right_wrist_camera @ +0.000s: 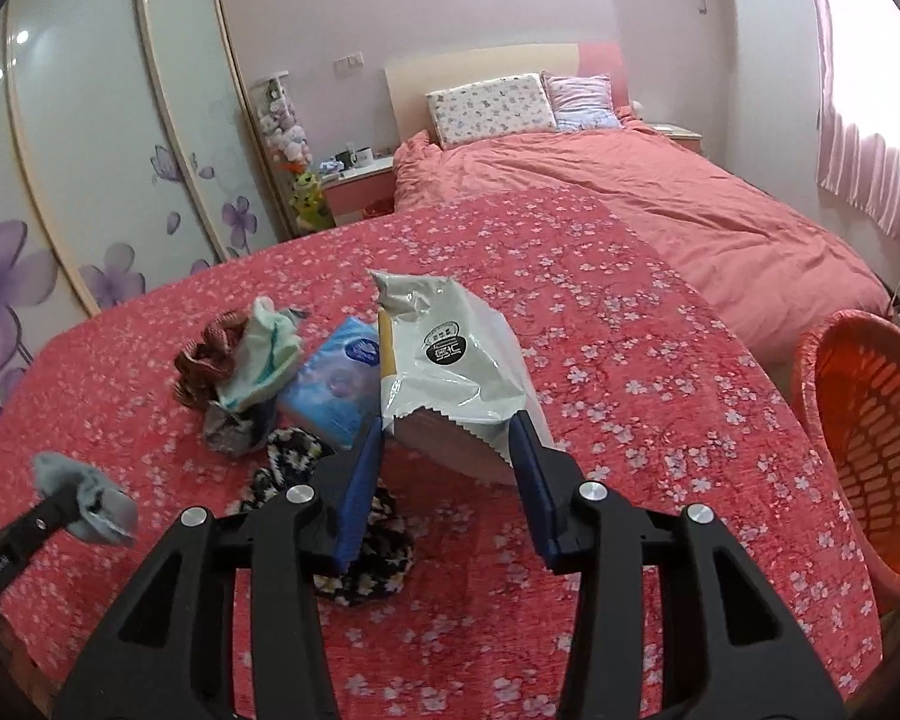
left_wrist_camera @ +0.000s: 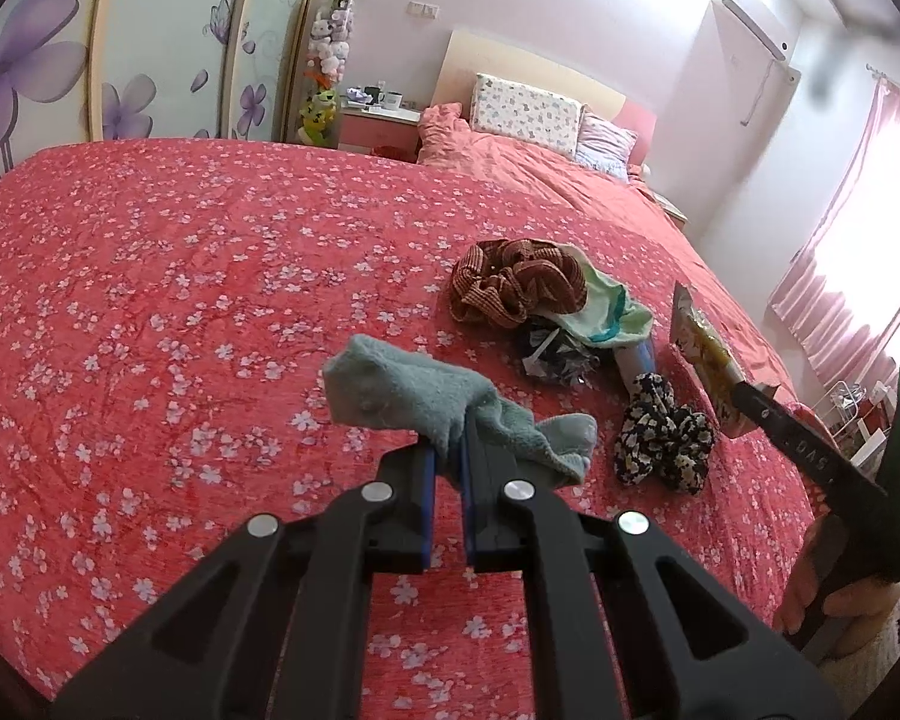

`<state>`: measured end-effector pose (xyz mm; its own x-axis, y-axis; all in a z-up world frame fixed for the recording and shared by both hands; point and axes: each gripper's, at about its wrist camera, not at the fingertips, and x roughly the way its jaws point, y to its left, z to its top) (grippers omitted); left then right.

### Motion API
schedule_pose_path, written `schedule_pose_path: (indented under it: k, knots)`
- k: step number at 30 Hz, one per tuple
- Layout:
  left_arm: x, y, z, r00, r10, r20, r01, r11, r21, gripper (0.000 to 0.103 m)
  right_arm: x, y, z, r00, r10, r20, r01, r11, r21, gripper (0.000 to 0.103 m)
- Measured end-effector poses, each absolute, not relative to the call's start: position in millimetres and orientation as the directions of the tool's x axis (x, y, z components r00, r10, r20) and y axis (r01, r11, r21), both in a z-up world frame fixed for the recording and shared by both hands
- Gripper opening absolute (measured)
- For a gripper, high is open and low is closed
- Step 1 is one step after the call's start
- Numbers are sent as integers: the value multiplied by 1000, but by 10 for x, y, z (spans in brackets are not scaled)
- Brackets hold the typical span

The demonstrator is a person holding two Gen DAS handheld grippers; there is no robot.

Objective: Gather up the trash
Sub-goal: 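Hold the grey sock in the left tool while the right tool reaches the white snack bag, then close the right tool on the white snack bag and lift it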

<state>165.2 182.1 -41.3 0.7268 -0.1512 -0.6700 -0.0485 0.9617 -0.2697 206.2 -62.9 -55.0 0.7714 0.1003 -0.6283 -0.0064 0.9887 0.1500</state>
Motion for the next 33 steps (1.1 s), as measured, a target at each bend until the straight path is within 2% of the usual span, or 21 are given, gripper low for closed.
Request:
schedule_pose_path:
  k: [3,6,10,16,24,33]
  knots:
    - [1652,1817,-418,726,-151,-671,-48,962,-269,8,2062,-662,-601,763,115,-636,-12,987,163,35]
    - [1655,1802,-416,727,-150,-670,-46,963,-265,8,2044,-704,-589,766,124,-631,-13,984,178,33]
    - [1665,1778,-410,727,-154,-669,-42,963,-266,8,2009,-757,-562,772,143,-620,-23,980,197,23]
    - [1658,1705,-387,727,-160,-667,-26,965,-260,8,1960,-832,-507,786,158,-598,-24,974,226,15]
    - [1676,1534,-270,736,-178,-653,14,969,-248,8,1862,-939,-353,819,163,-550,-28,969,246,8]
    - [1674,1216,-79,748,-216,-628,89,970,-227,8,1641,-1088,-170,867,145,-477,-23,967,253,7]
